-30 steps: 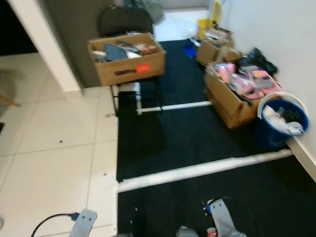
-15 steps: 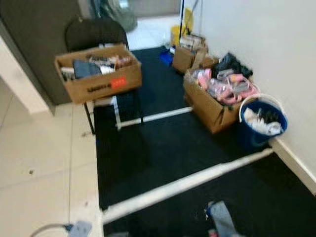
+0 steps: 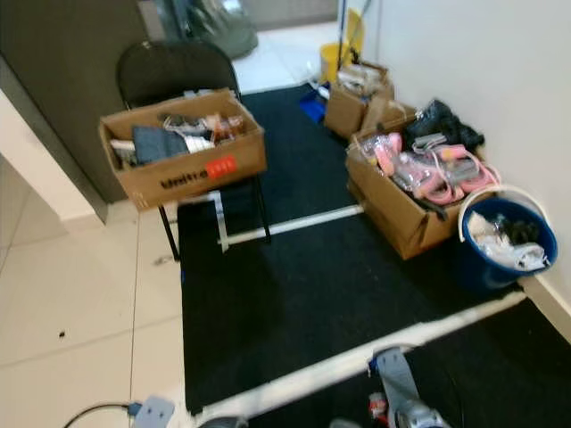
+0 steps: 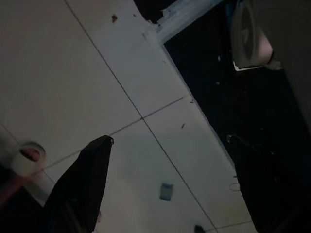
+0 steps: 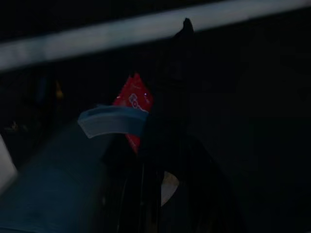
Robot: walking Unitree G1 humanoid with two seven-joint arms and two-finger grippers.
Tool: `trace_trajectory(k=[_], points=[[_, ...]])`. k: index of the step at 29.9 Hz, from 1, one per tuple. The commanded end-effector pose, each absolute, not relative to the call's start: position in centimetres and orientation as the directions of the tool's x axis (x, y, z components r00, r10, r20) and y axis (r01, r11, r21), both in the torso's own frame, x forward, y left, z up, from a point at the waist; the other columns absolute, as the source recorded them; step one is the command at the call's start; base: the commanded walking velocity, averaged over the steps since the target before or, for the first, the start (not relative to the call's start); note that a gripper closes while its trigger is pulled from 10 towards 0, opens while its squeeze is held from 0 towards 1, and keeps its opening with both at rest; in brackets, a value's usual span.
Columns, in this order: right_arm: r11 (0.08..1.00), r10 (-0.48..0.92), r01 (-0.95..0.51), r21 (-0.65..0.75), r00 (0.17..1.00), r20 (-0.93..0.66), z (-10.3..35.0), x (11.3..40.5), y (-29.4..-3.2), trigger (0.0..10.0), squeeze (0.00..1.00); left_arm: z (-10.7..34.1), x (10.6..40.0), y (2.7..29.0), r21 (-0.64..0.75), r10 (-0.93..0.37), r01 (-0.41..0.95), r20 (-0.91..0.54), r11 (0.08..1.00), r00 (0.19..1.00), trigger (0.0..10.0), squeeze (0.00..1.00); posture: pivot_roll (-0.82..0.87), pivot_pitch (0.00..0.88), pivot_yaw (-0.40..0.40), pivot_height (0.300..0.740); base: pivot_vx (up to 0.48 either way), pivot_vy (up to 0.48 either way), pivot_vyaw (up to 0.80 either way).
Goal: Picking trash to rubbish bin
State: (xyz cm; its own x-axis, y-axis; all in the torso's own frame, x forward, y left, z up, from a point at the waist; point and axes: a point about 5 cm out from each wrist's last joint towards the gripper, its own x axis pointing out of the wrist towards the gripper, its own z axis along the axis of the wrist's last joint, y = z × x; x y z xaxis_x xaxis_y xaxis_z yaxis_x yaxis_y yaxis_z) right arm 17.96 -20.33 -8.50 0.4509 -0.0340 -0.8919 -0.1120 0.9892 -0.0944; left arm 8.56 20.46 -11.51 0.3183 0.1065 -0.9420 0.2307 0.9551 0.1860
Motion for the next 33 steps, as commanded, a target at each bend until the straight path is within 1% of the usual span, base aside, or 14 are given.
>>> trace_trajectory(k=[1,5,7,8,9,12,14,15,18,21,22,27,31,33], points=[[0.996,0.001,-0.083,-0.045,0.491,-0.871,-8.0,19.2,-19.5,10.0,0.00,-11.8,8.0,19.4,0.143,0.063,0.256,-0.953,0.956,0.296,10.0,0.00,0.05,0.031,-0.001,0.740,0.289,0.000,0.00],[0.993,0.116,-0.083,0.083,0.597,-0.794,-6.0,23.1,-17.1,10.0,0.00,-11.8,8.1,19.4,0.144,0.062,0.263,-0.952,0.954,0.299,10.0,0.00,0.04,0.030,0.001,0.740,0.293,0.000,0.00],[0.986,0.164,-0.094,0.134,0.627,-0.762,-5.2,24.3,-16.3,10.0,0.00,-11.7,8.2,19.3,0.145,0.062,0.263,-0.952,0.954,0.300,10.0,0.00,0.04,0.030,0.001,0.740,0.294,0.000,0.00],[0.967,0.250,-0.133,0.217,0.663,-0.706,-4.0,25.9,-14.7,10.0,0.00,-11.7,8.3,19.3,0.145,0.061,0.263,-0.951,0.954,0.302,10.0,0.00,0.04,0.030,0.001,0.740,0.292,0.000,0.00],[0.967,0.250,-0.133,0.217,0.663,-0.706,-4.0,25.9,-14.7,10.0,0.00,-11.7,8.3,19.3,0.145,0.061,0.263,-0.951,0.954,0.302,10.0,0.00,0.04,0.030,0.001,0.740,0.292,0.000,0.00],[0.919,0.382,-0.217,0.328,0.693,-0.611,-2.2,27.9,-12.2,10.0,0.00,-11.7,8.4,19.2,0.144,0.061,0.259,-0.951,0.955,0.304,10.0,0.00,0.05,0.031,-0.003,0.740,0.294,0.000,0.00],[0.878,0.467,-0.290,0.381,0.693,-0.550,-1.2,28.6,-10.7,10.0,0.00,-11.7,8.4,19.2,0.144,0.062,0.255,-0.951,0.956,0.304,10.0,0.00,0.06,0.029,-0.010,0.740,0.294,0.000,0.00],[0.878,0.467,-0.290,0.381,0.693,-0.550,-1.2,28.6,-10.7,10.0,0.00,-11.7,8.4,19.2,0.144,0.062,0.255,-0.951,0.956,0.304,10.0,0.00,0.06,0.029,-0.010,0.740,0.292,0.000,0.00],[0.816,0.566,-0.384,0.433,0.683,-0.461,0.2,29.5,-8.7,10.0,0.00,-11.8,8.2,19.1,0.141,0.062,0.249,-0.952,0.958,0.301,10.0,0.00,0.07,0.031,-0.012,0.740,0.298,0.000,0.00],[0.758,0.639,-0.450,0.472,0.659,-0.397,1.1,29.9,-7.6,10.0,0.00,-11.8,8.0,19.1,0.140,0.063,0.246,-0.953,0.959,0.297,10.0,0.00,0.07,0.031,-0.012,0.740,0.298,0.000,0.27],[0.758,0.639,-0.450,0.472,0.659,-0.397,1.1,29.9,-7.6,10.0,0.00,-11.8,8.0,19.1,0.140,0.063,0.246,-0.953,0.959,0.297,10.0,0.00,0.07,0.031,-0.012,0.740,0.300,0.000,0.80],[0.701,0.701,-0.528,0.479,0.630,-0.334,2.1,30.2,-6.4,10.0,0.00,-11.8,7.8,19.2,0.141,0.064,0.249,-0.954,0.958,0.294,10.0,0.00,0.07,0.034,-0.013,0.740,0.301,0.000,0.80],[0.692,0.710,-0.537,0.483,0.629,-0.318,2.4,30.4,-6.2,10.0,0.00,-11.8,7.7,19.2,0.141,0.063,0.251,-0.953,0.958,0.295,10.0,0.00,0.07,0.039,-0.008,0.740,0.298,0.000,0.80],[0.691,0.709,-0.536,0.485,0.634,-0.309,2.6,30.6,-6.2,10.0,0.00,-11.8,7.8,19.2,0.142,0.062,0.254,-0.953,0.957,0.296,10.0,0.00,0.07,0.041,-0.008,0.740,0.304,0.000,0.00]])
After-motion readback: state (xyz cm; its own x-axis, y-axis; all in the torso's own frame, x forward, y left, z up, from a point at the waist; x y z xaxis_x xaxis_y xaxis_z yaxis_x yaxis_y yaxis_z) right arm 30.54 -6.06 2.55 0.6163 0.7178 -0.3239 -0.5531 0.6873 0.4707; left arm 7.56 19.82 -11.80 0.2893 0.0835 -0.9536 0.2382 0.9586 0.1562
